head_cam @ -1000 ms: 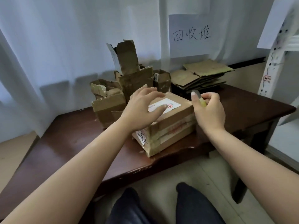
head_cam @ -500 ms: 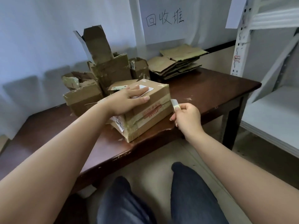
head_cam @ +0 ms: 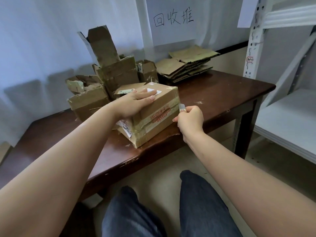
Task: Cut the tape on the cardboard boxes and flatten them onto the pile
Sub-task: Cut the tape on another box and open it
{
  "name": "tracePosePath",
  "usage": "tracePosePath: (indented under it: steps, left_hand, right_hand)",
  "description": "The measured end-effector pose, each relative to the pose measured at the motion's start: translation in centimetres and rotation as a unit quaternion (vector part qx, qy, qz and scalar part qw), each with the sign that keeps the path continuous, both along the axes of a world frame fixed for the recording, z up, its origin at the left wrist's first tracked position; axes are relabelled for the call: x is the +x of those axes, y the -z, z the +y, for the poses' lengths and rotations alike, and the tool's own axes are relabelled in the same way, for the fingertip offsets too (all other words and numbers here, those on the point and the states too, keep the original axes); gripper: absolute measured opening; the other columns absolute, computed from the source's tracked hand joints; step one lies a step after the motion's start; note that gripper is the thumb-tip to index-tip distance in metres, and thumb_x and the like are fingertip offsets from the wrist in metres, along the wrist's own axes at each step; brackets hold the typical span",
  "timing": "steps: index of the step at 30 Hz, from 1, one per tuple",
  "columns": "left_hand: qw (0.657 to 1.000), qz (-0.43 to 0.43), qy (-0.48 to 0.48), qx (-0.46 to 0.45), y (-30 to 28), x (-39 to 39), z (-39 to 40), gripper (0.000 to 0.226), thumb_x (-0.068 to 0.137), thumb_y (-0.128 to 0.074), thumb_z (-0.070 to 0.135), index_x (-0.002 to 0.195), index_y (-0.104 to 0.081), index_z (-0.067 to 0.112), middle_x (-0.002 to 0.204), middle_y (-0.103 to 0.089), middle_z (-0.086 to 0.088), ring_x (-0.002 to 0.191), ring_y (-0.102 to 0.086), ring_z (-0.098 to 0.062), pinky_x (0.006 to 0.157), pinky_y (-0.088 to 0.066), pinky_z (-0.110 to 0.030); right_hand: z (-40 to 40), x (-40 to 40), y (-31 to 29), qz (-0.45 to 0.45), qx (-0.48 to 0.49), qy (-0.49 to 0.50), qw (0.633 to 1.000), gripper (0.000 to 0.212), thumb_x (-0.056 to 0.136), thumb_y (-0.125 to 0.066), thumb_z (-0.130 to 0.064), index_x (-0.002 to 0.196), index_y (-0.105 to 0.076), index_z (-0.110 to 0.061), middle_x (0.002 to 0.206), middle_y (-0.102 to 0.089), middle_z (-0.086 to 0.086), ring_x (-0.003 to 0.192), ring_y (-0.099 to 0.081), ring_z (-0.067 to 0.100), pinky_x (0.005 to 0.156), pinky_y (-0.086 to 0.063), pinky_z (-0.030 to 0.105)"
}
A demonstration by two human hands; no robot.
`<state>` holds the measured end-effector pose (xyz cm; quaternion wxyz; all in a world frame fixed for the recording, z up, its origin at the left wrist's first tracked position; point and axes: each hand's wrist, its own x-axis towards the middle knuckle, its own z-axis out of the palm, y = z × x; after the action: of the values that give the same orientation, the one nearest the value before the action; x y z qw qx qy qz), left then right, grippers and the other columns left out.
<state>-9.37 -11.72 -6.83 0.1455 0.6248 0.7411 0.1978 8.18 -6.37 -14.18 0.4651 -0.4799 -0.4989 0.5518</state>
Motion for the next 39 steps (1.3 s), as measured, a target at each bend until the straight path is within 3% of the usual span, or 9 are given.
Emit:
tracePosePath:
  steps: [12, 16, 23, 29, 32, 35, 39]
  left_hand:
    - [0.999, -0.021, -0.010, 0.022, -0.2, 0.7, -0.2, 0.044, 0.092, -0.049, 0.057, 0.135, -0.049, 0.046, 0.155, -0.030, 0.011, 0.144, -0.023, -0.013, 0.120, -0.014, -0.038]
    - [0.999, -0.025, -0.016, 0.018, -0.4, 1.0, -0.3, 0.044, 0.093, -0.048, 0.055, 0.136, -0.048, 0.044, 0.156, -0.028, 0.010, 0.145, -0.021, -0.014, 0.120, -0.013, -0.039]
    - [0.999, -0.032, -0.020, 0.010, -0.6, 1.5, -0.5, 0.045, 0.094, -0.049, 0.053, 0.137, -0.048, 0.042, 0.156, -0.029, 0.009, 0.144, -0.024, -0.015, 0.117, -0.017, -0.033]
    - [0.999, -0.030, -0.030, 0.009, -0.7, 1.5, -0.5, 0.046, 0.093, -0.047, 0.057, 0.137, -0.047, 0.044, 0.156, -0.029, 0.011, 0.143, -0.026, -0.016, 0.116, -0.020, -0.034]
    - [0.999, -0.031, -0.032, 0.008, -0.7, 1.6, -0.6, 0.046, 0.094, -0.046, 0.056, 0.139, -0.046, 0.044, 0.157, -0.026, 0.011, 0.143, -0.025, -0.016, 0.114, -0.019, -0.033]
    - [0.999, -0.024, -0.030, 0.005, -0.8, 1.9, -0.6, 0.047, 0.095, -0.044, 0.055, 0.140, -0.045, 0.042, 0.156, -0.028, 0.010, 0.142, -0.027, -0.016, 0.103, -0.020, -0.025]
    - [0.999, -0.025, -0.029, 0.005, -0.7, 2.0, -0.6, 0.047, 0.095, -0.044, 0.056, 0.140, -0.044, 0.042, 0.157, -0.026, 0.010, 0.143, -0.025, -0.016, 0.101, -0.019, -0.023]
  right_hand:
    - [-1.1, 0.3, -0.8, -0.019, 0.017, 0.009, 1.000, 0.018, 0.097, -0.050, -0.010, 0.111, -0.061, -0.007, 0.095, -0.068, 0.008, 0.069, -0.061, 0.006, 0.050, -0.041, 0.015]
    - [-2.5, -0.1, -0.5, -0.036, 0.040, -0.022, 0.998, 0.016, 0.098, -0.049, -0.012, 0.101, -0.064, -0.007, 0.090, -0.070, 0.008, 0.071, -0.059, 0.002, 0.042, -0.030, 0.004]
    - [-5.0, -1.6, -0.8, -0.038, 0.038, -0.094, 0.994, 0.009, 0.097, -0.050, -0.012, 0.091, -0.056, -0.011, 0.095, -0.070, 0.010, 0.071, -0.054, 0.001, 0.049, -0.028, 0.005]
    - [-6.2, -2.3, -0.5, -0.022, 0.012, -0.102, 0.995, 0.016, 0.096, -0.049, -0.011, 0.102, -0.062, -0.004, 0.097, -0.068, 0.011, 0.076, -0.058, 0.007, 0.052, -0.035, 0.011]
    - [-7.3, -2.7, -0.1, 0.002, 0.006, -0.107, 0.994, 0.012, 0.095, -0.047, -0.009, 0.102, -0.057, -0.006, 0.095, -0.068, 0.014, 0.065, -0.056, 0.007, 0.049, -0.039, 0.009]
    - [-7.8, -2.9, 0.2, 0.017, 0.002, -0.106, 0.994, 0.005, 0.096, -0.047, -0.011, 0.100, -0.050, -0.012, 0.095, -0.068, 0.017, 0.057, -0.054, 0.009, 0.053, -0.042, 0.022]
    - [-8.4, -2.9, -0.1, 0.029, 0.001, -0.122, 0.992, 0.007, 0.098, -0.044, -0.010, 0.105, -0.046, -0.013, 0.077, -0.067, 0.017, 0.035, -0.049, 0.004, 0.037, -0.037, 0.018]
